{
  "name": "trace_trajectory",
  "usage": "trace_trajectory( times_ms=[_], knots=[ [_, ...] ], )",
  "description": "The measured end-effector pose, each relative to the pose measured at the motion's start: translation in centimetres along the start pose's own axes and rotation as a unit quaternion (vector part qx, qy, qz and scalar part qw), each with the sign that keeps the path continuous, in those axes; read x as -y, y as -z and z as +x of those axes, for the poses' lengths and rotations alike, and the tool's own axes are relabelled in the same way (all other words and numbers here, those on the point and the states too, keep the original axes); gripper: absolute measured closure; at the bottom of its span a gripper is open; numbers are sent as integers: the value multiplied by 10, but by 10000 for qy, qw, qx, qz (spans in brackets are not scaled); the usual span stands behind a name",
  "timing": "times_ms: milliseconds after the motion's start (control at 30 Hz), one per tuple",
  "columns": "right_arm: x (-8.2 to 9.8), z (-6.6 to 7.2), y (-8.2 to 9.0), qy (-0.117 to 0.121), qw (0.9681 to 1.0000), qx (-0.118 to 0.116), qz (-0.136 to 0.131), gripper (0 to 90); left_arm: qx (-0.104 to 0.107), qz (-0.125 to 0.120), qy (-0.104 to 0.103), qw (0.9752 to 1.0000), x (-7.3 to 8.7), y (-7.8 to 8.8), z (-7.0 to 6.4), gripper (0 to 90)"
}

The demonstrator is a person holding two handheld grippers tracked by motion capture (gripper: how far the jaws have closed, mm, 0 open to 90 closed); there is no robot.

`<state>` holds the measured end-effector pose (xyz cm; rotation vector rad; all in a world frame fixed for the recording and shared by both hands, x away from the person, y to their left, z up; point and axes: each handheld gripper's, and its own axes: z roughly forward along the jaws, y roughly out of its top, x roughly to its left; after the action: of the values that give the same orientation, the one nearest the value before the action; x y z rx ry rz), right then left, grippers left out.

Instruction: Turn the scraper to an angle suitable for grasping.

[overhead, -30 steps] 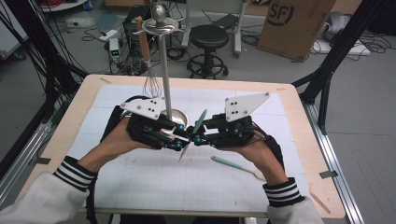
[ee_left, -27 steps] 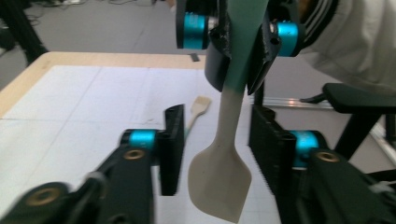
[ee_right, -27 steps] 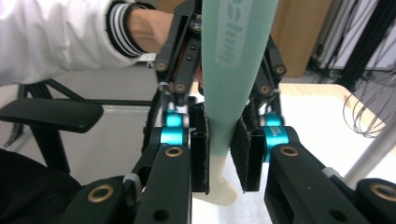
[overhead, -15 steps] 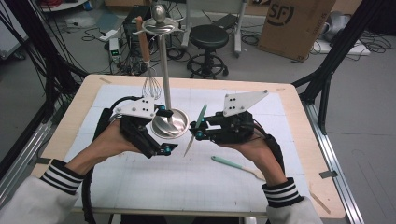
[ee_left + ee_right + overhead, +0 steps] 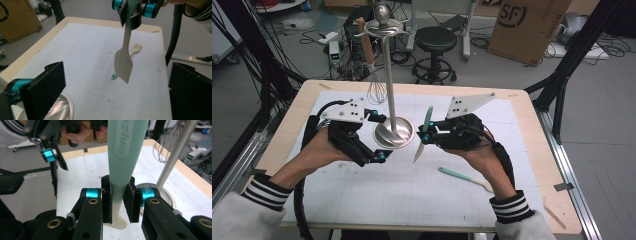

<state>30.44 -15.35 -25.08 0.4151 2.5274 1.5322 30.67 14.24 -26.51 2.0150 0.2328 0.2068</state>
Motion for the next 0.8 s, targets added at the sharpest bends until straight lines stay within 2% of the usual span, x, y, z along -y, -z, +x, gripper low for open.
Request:
trace_trajectory(
  times_ms=[267, 367, 567, 633, 800],
  knots=[
    [-3, 0, -2, -80, 9999, 110, 81, 785, -42, -91, 7, 9999, -6, 9, -1, 45],
    [-3, -1, -4, -96, 9999, 81, 114, 784, -62, -110, 45, 9999, -9, 14, 2, 45],
    [-5, -8, -7, -203, 9995, 80, 244, 785, -95, -85, -19, 9999, -19, 21, 6, 45],
    [-7, -12, -8, -149, 9996, 78, 243, 784, -91, -116, 2, 9999, -22, 22, 7, 45],
    [-12, -18, -11, -199, 9991, 134, 360, 784, -131, -68, -16, 9999, -29, 23, 11, 45]
  ],
)
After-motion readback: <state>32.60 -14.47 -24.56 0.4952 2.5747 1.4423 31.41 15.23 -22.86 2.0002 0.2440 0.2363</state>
